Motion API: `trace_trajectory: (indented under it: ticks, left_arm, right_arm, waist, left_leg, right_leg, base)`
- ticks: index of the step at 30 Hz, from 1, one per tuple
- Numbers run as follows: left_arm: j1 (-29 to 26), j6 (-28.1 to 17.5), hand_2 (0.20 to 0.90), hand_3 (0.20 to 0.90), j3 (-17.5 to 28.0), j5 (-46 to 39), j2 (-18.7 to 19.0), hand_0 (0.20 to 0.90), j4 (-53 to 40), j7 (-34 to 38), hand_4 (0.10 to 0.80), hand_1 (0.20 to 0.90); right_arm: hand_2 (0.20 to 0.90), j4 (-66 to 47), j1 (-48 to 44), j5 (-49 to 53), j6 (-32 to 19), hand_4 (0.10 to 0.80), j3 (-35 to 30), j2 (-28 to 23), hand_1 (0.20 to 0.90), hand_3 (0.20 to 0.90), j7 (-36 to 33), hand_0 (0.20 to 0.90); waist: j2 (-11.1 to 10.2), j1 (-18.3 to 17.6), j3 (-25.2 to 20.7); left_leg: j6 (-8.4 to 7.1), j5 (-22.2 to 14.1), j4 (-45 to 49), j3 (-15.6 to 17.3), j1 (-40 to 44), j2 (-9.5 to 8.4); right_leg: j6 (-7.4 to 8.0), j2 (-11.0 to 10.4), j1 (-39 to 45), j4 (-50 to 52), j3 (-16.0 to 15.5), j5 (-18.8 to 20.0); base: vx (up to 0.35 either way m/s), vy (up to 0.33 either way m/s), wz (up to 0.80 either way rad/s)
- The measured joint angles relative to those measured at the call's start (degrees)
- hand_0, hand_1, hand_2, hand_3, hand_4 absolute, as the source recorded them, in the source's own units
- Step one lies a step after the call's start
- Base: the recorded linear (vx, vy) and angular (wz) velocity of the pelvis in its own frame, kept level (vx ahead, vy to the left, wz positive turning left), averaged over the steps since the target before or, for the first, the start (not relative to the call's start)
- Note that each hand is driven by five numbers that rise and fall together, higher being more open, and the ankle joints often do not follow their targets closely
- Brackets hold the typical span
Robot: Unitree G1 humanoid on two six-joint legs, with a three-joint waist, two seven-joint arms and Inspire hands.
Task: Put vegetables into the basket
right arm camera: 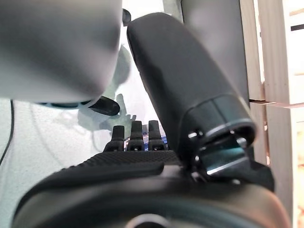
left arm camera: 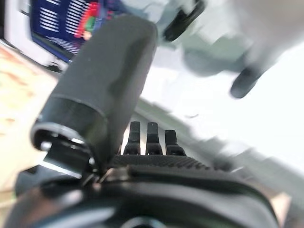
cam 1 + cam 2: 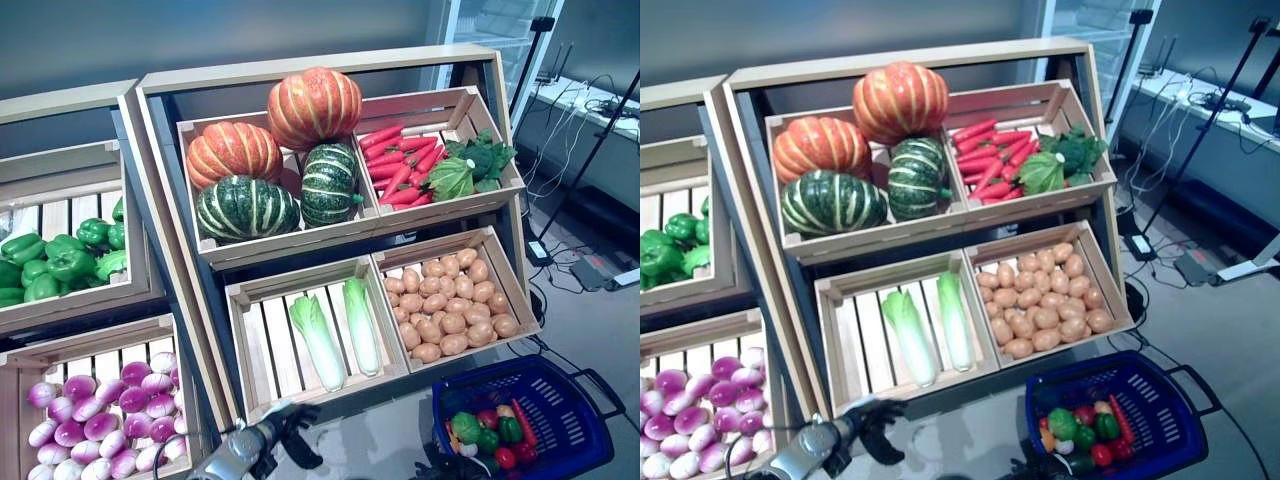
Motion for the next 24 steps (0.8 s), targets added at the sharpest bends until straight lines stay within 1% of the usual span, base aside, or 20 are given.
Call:
trace_trajectory:
  ticks: [1,2,3,5,7,8,10,12,13,15,17,18,19,20,22,24]
  left_arm:
    - [-0.5,0.2,0.9,0.9,-0.4,-0.1,2.9,0.9,-5.4,-1.2,0.8,0.9]
    - [-1.3,0.4,0.9,0.9,-0.2,-0.2,4.6,0.9,-8.8,-2.2,0.8,0.9]
    - [-2.0,0.5,0.9,0.9,0.0,-0.5,5.3,0.9,-10.4,-2.7,0.8,0.9]
    - [-3.7,1.0,0.9,0.9,0.7,-2.4,8.2,0.9,-16.8,-5.2,0.8,0.9]
    - [-4.5,1.7,0.9,0.9,1.1,-2.5,9.6,0.9,-20.9,-6.9,0.8,0.9]
    - [-4.9,2.2,0.9,0.9,1.3,-3.1,10.8,0.9,-24.2,-8.5,0.8,0.9]
    - [-6.2,2.1,0.9,0.9,1.5,-4.4,11.3,0.9,-27.6,-10.4,0.8,0.9]
    - [-6.6,2.2,0.9,0.9,1.5,-3.1,12.6,0.9,-30.6,-11.5,0.8,0.9]
    - [-7.0,1.7,0.9,0.9,1.5,-2.0,13.9,0.9,-32.8,-11.8,0.8,0.9]
    - [-8.8,0.3,0.9,0.9,1.5,2.8,15.5,0.9,-34.1,-11.7,0.8,0.9]
    - [-10.8,-2.3,0.9,0.9,0.7,8.6,20.6,0.9,-35.7,-11.7,0.8,0.9]
    - [-11.4,-2.8,0.9,0.9,0.7,9.8,22.0,0.9,-36.0,-11.7,0.8,0.9]
    - [-12.8,-4.0,0.9,0.9,0.7,12.1,25.0,0.9,-36.2,-11.7,0.8,0.9]
    - [-14.1,-4.5,0.9,0.9,0.7,14.0,27.1,0.9,-36.1,-11.7,0.8,0.9]
    - [-16.6,-4.9,0.9,0.9,0.2,17.1,30.1,0.9,-36.0,-11.9,0.8,0.9]
    - [-17.6,-6.6,0.9,0.9,-0.2,19.2,32.4,0.9,-36.0,-12.2,0.8,0.9]
  right_arm:
    - [0.9,-0.1,0.0,0.0,0.0,0.8,0.0,-0.3,0.9,0.9,0.1,0.9]
    - [0.9,-0.1,0.0,0.0,0.0,0.8,0.0,-0.6,0.9,0.9,0.1,0.9]
    - [0.9,-0.1,0.0,0.0,0.0,0.8,-0.1,-0.7,0.9,0.9,0.1,0.9]
    - [0.9,0.0,0.1,0.0,0.0,0.8,-0.2,-0.8,0.9,0.9,0.1,0.9]
    - [0.9,-0.1,0.1,0.0,-0.1,0.8,-0.2,-0.8,0.9,0.9,0.2,0.9]
    - [0.9,0.0,0.1,0.0,-0.2,0.8,-0.2,-0.8,0.9,0.9,0.2,0.9]
    - [0.9,0.2,0.2,0.0,-0.2,0.8,-0.4,-0.8,0.9,0.9,0.2,0.9]
    - [0.9,0.3,0.1,0.0,-0.6,0.8,-0.4,-0.8,0.9,0.9,0.2,0.9]
    - [0.9,0.3,0.3,0.0,-0.8,0.8,-0.4,-0.9,0.9,0.9,0.2,0.9]
    - [0.9,0.3,0.3,0.0,-0.8,0.8,-0.4,-0.9,0.9,0.9,0.2,0.9]
    - [0.9,0.3,0.4,0.0,-1.2,0.8,-0.4,-1.0,0.9,0.9,0.2,0.9]
    - [0.9,0.3,0.5,0.0,-1.2,0.8,-0.4,-1.1,0.9,0.9,0.2,0.9]
    - [0.9,0.3,0.6,0.1,-1.4,0.8,-0.6,-1.1,0.9,0.9,0.3,0.9]
    - [0.9,0.3,0.7,0.1,-1.4,0.8,-0.8,-1.1,0.9,0.9,0.3,0.9]
    - [0.9,0.7,0.7,0.1,-1.5,0.8,-1.0,-1.2,0.9,0.9,0.4,0.9]
    - [0.9,1.5,0.3,0.1,-1.9,0.8,-1.1,-1.3,0.9,0.9,1.0,0.9]
  waist:
    - [0.1,0.0,0.2]
    - [0.3,0.1,0.4]
    - [0.4,0.1,0.6]
    - [0.7,0.2,0.8]
    - [0.8,0.2,0.9]
    - [0.8,0.2,0.9]
    - [0.9,0.4,1.0]
    - [0.9,0.2,1.0]
    - [1.0,0.2,1.1]
    - [1.0,0.3,1.1]
    - [1.0,0.0,1.1]
    - [1.0,0.0,1.1]
    - [1.0,0.0,1.1]
    - [1.0,0.0,1.1]
    - [1.0,0.1,1.1]
    - [1.0,0.0,1.1]
  left_leg:
    - [0.0,0.0,0.0,0.0,-0.1,0.03]
    - [0.01,0.0,0.0,0.0,-0.1,0.0]
    - [0.03,0.0,0.0,0.0,-0.1,-0.03]
    - [0.02,-0.1,0.0,0.0,-0.1,-0.02]
    - [0.01,-0.1,0.0,0.0,-0.1,0.01]
    - [0.0,-0.1,0.0,0.0,-0.1,0.01]
    - [-0.01,-0.1,0.0,-0.1,-0.1,-0.01]
    - [-0.01,-0.2,0.0,-0.2,-0.1,0.06]
    - [-0.02,-0.2,0.0,-0.2,-0.1,0.07]
    - [-0.03,-0.2,0.0,-0.3,-0.1,0.06]
    - [-0.04,-0.2,0.0,-0.3,-0.2,0.09]
    - [-0.05,-0.2,0.0,-0.3,-0.2,0.08]
    - [-0.05,-0.2,0.0,-0.3,-0.3,0.07]
    - [-0.05,-0.2,0.0,-0.3,-0.3,0.06]
    - [-0.06,-0.2,0.0,-0.4,-0.5,0.02]
    - [-0.06,-0.2,0.0,-0.4,-0.5,-0.01]
  right_leg:
    - [0.0,0.0,-0.1,0.0,0.0,0.0]
    - [0.01,0.0,0.1,0.0,0.0,0.0]
    - [0.01,0.0,0.2,0.0,0.0,0.0]
    - [0.01,0.0,0.2,0.0,0.0,0.0]
    - [0.03,0.0,0.2,0.0,0.0,0.0]
    - [0.04,0.0,0.2,0.0,-0.1,0.0]
    - [0.1,0.0,0.3,0.0,-0.1,-0.1]
    - [0.07,0.0,0.3,0.0,-0.2,-0.1]
    - [0.07,0.1,0.3,0.0,-0.2,-0.1]
    - [0.08,0.1,0.4,0.0,-0.3,-0.2]
    - [0.08,0.1,0.2,0.0,-0.3,-0.2]
    - [0.08,0.1,0.2,0.0,-0.2,-0.2]
    - [0.08,0.1,0.1,0.0,-0.2,-0.2]
    - [0.08,0.1,0.1,0.0,-0.3,-0.2]
    - [0.07,0.0,0.1,0.0,-0.3,-0.2]
    - [0.1,0.0,0.1,0.0,-0.3,-0.2]
  base:
    - [0.0,0.0,0.0]
    - [0.0,0.0,0.0]
    - [0.0,0.0,0.0]
    - [0.0,0.0,0.0]
    - [0.0,0.0,0.0]
    - [0.0,0.0,0.0]
    - [0.017,-0.031,0.02]
    - [0.008,-0.018,0.0]
    - [0.0,0.0,0.0]
    - [0.0,0.0,0.0]
    - [0.0,0.0,0.0]
    - [0.0,0.0,0.0]
    - [0.0,0.0,0.0]
    - [0.0,0.0,0.0]
    - [0.033,0.012,0.03]
    - [0.042,0.016,0.02]
